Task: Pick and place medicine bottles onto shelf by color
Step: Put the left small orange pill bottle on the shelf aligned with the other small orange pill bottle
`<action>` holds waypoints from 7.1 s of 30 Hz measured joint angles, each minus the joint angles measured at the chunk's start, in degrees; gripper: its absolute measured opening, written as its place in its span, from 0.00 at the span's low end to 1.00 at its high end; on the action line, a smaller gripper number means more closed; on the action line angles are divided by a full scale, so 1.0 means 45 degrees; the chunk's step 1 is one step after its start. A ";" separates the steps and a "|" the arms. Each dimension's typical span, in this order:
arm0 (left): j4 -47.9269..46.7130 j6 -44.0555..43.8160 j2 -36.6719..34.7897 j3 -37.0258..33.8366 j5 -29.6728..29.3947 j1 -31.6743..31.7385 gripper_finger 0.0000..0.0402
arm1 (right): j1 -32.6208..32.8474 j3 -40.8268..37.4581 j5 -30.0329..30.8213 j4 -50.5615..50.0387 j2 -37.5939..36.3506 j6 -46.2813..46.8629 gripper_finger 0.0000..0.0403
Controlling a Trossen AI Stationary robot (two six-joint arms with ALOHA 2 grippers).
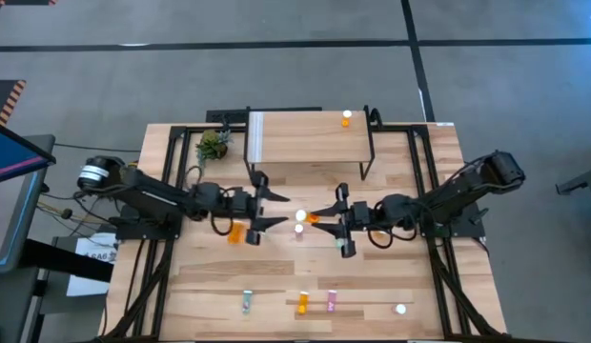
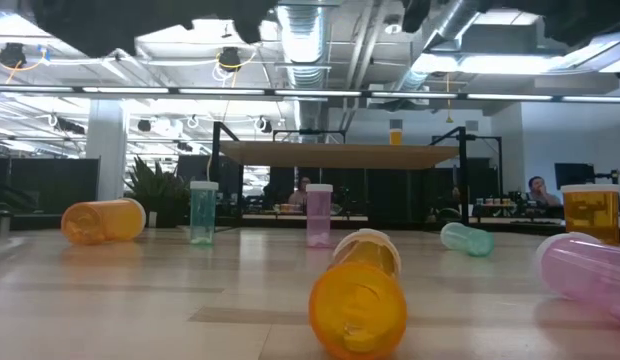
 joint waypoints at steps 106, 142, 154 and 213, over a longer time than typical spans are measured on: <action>0.1819 0.0676 0.2837 0.1711 -0.0398 -0.0384 0.32 | -0.0505 0.0000 0.0078 -0.1143 -0.0029 0.0678 0.33; -0.2484 0.0550 0.0639 0.1711 -0.0403 -0.0170 0.32 | -0.1050 0.0005 0.0189 -0.3216 -0.0033 0.1319 0.60; -0.4678 0.2341 -0.3055 0.0567 -0.1533 -0.1453 0.24 | -0.0902 0.0053 0.0422 -0.3492 -0.0033 0.1324 0.60; -0.5512 0.1584 -0.3429 0.0161 0.0212 0.0685 0.10 | 0.2118 0.3612 0.5068 -1.0285 0.2326 0.4697 0.59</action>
